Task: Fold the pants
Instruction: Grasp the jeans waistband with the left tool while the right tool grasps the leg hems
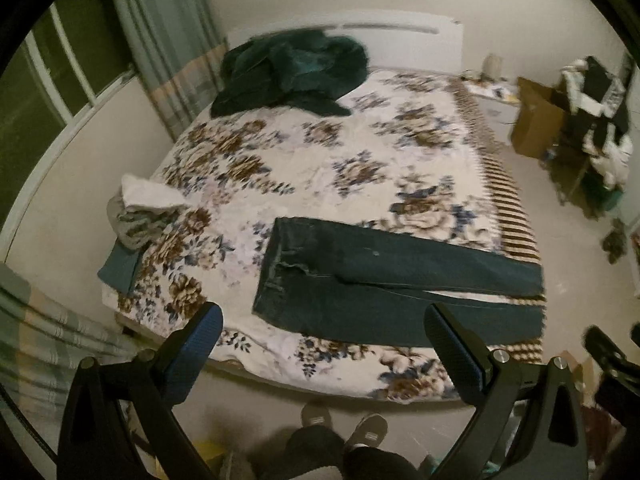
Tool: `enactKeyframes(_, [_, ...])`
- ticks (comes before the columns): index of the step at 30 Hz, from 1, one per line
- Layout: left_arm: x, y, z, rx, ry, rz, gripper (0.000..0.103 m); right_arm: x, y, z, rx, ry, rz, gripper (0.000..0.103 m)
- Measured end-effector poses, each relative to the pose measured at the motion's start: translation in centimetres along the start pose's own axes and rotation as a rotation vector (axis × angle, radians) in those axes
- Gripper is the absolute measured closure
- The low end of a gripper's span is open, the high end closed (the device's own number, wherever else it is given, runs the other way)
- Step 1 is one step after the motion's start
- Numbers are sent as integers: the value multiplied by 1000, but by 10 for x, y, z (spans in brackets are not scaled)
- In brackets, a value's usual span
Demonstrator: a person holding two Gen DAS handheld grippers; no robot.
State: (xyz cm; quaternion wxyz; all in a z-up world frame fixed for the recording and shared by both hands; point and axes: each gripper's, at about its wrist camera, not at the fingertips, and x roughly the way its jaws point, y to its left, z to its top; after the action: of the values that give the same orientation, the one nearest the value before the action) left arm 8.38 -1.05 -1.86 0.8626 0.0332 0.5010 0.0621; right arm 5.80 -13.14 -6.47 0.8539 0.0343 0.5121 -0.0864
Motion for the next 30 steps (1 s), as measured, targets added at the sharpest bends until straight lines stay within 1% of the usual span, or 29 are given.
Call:
enactKeyframes(2, [29,-1,5,-14,32,21,0,30,-3,8,25,24,-24,0])
enactKeyframes(4, [67,-3,14,-13,82,54,0,58,-6,16,45,53,-30,0])
enactKeyframes(5, [82,-5,17,-13,106,61,0,85,-18,24,66,81,-37,0])
enactKeyframes(9, [156,-11,40,-12,190,98,0,162,-29,44,140,172,-32,0])
enactKeyframes(13, [225,-15,64,-9,262,121,0,251,-45,67,205,236,-53,0])
enactKeyframes(14, [248,-17,72,-10,279,124,0,273,-46,73,220,251,-60,0])
enactKeyframes(19, [336,-16,100,-18,372,155,0,383,-51,104,301,345,-98,0])
enactKeyframes(23, [415,-14,116,-46,455,167,0,467,-57,121,362,418,-125,0])
enactKeyframes(25, [455,-13,121,-72,502,161,0,504,-63,127,397,435,-147,0])
enactKeyframes(28, [517,-11,124,-137,584,142,0,554,-79,128,457,469,-188,0])
enactKeyframes(30, [552,-9,124,-198,642,117,0,590,-92,130,517,492,-195,0])
